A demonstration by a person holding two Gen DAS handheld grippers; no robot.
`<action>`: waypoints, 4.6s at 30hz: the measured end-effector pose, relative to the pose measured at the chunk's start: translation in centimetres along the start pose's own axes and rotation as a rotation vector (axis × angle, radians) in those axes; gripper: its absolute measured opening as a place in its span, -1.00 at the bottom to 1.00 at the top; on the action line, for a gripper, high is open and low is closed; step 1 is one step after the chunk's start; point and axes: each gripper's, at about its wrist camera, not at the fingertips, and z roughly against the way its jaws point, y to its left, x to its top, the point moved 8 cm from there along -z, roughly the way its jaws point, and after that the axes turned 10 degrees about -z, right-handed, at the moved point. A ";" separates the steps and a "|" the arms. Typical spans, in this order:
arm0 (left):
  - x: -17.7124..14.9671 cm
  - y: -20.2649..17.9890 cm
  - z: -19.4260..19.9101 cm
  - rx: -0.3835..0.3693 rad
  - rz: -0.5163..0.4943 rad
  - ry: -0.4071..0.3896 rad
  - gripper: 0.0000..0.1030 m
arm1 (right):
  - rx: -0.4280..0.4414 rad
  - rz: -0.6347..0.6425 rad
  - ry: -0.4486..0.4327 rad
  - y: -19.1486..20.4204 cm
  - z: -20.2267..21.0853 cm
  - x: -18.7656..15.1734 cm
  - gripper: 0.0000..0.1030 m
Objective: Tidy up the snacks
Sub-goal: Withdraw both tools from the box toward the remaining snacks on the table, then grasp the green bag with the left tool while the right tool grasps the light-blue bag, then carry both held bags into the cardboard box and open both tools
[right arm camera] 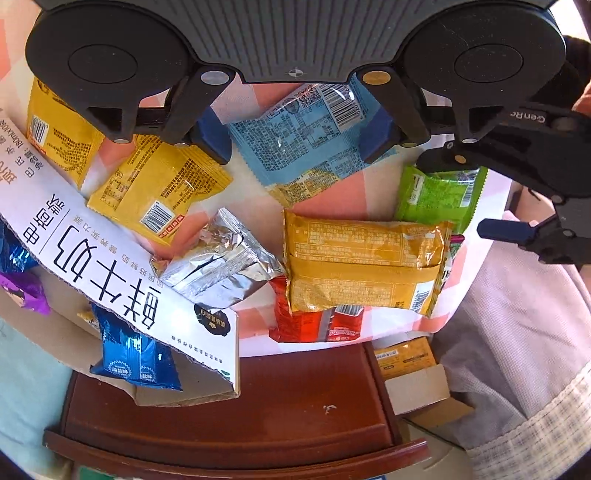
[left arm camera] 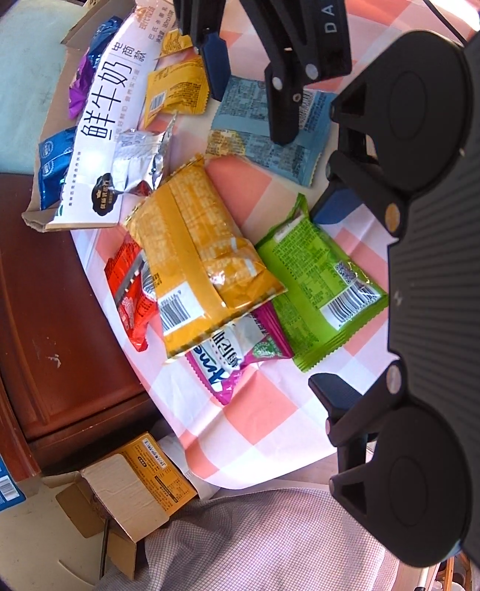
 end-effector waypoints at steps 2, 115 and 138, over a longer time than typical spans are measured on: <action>0.0 -0.1 0.0 -0.002 0.002 0.000 0.71 | 0.018 0.023 0.017 -0.2 0.4 -0.3 0.28; 9.9 -4.4 7.8 -0.008 -0.023 -0.357 -0.09 | -0.077 0.156 -0.330 -5.1 11.4 4.0 0.02; 20.8 -7.8 6.4 -0.063 0.004 -0.459 -0.09 | -0.230 -0.157 -0.538 -14.2 16.2 10.4 0.02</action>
